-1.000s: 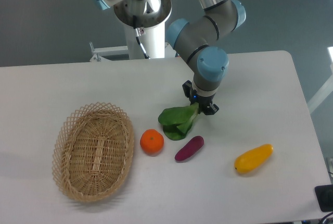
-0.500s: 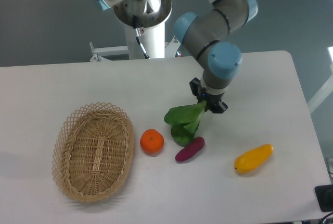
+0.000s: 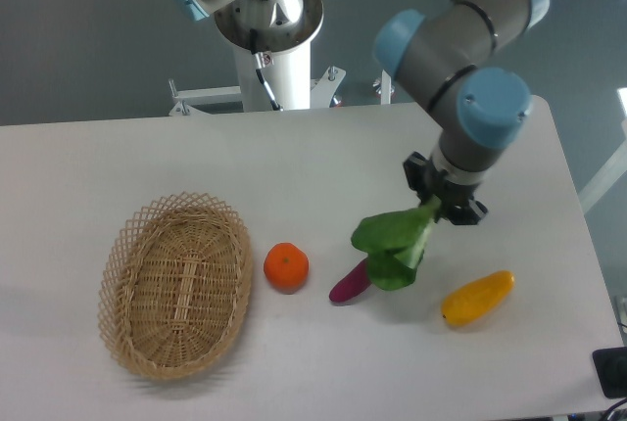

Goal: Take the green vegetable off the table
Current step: 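Lift the bok choy and carry it toward the yellow fruit, then hold the bok choy raised above the yellow fruit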

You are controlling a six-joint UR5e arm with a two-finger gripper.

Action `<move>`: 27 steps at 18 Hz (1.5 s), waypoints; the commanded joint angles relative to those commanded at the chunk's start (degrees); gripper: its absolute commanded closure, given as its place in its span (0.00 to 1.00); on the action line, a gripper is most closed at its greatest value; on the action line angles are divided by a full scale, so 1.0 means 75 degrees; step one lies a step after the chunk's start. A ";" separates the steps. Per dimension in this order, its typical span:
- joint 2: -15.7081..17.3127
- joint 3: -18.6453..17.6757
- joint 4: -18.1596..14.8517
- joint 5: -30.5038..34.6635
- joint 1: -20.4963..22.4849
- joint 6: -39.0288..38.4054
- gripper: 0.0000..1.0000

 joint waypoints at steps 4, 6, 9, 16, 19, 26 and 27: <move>-0.0446 0.0657 0.0012 0.0070 0.0070 0.0000 0.86; -0.0633 0.0856 0.0093 0.0093 0.0082 -0.0012 0.86; -0.0775 0.1056 0.0188 0.0105 0.0082 -0.0012 0.85; -0.0798 0.1302 -0.0011 0.0035 0.0281 0.0070 0.85; -0.0857 0.1571 -0.0105 -0.0070 0.0281 0.0058 0.85; -0.1138 0.2018 -0.0117 -0.0164 0.0293 0.0035 0.85; -0.1127 0.1983 -0.0117 -0.0141 0.0281 0.0035 0.85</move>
